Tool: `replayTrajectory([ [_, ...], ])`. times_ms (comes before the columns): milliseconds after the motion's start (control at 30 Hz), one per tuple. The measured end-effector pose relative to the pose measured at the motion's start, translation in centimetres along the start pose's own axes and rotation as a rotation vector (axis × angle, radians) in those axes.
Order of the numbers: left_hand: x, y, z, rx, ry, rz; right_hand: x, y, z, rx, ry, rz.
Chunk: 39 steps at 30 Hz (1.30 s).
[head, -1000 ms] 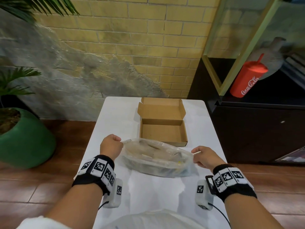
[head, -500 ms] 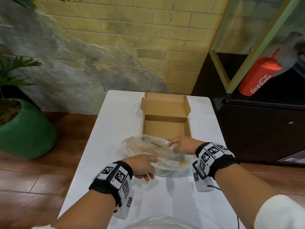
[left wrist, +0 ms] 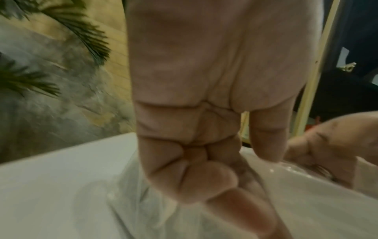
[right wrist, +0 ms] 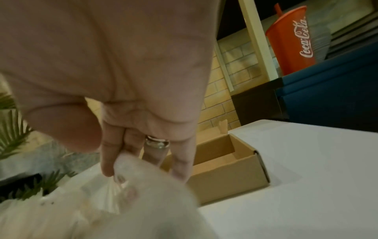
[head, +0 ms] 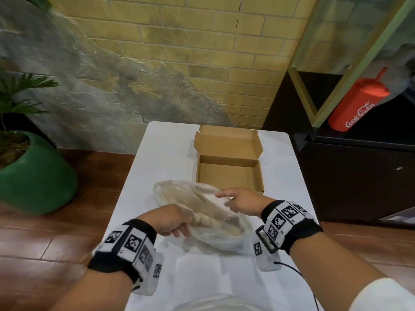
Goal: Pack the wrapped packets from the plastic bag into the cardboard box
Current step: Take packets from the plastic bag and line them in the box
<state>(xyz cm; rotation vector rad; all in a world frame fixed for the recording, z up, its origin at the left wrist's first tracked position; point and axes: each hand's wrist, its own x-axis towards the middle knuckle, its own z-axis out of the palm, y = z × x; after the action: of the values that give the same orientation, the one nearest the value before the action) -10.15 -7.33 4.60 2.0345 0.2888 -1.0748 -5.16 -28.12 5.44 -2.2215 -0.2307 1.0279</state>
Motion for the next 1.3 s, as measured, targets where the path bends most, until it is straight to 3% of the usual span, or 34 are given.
replayTrajectory([
  [167, -1.2, -0.6, -5.8, 0.234, 0.402, 0.002, 0.5, -2.3, 1.4, 0.079, -0.010, -0.104],
  [267, -1.4, -0.5, -8.7, 0.174, 0.638, 0.006, 1.5, -3.7, 2.3, 0.132, -0.030, -0.151],
  [400, -0.3, 0.4, -10.4, 0.196, 0.815, 0.014, 3.2, -5.5, 3.6, 0.051, -0.067, -0.151],
  [467, 0.7, 0.6, -9.9, 0.269, 0.819, 0.011, 4.0, -5.7, 4.0, -0.013, -0.072, -0.120],
  [600, 3.1, -0.5, -7.4, 0.286, 0.603, 0.004, 4.8, -3.8, 3.7, -0.093, 0.023, -0.071],
  [700, 4.5, -1.6, -5.7, 0.397, 0.508, -0.019, 4.8, -1.1, 2.6, -0.196, 0.143, 0.050],
  [867, 5.4, -2.5, -5.1, 0.436, 0.510, -0.103, 4.0, 2.4, 1.5, -0.481, 0.152, 0.243],
  [1133, 5.8, -1.7, -5.7, 0.568, 0.480, -0.063, 3.4, 3.9, 3.0, -0.479, 0.107, 0.239],
  [1300, 5.2, -1.5, -6.2, 0.524, 0.574, -0.082, 2.5, 3.8, 3.7, -0.463, 0.088, 0.233],
])
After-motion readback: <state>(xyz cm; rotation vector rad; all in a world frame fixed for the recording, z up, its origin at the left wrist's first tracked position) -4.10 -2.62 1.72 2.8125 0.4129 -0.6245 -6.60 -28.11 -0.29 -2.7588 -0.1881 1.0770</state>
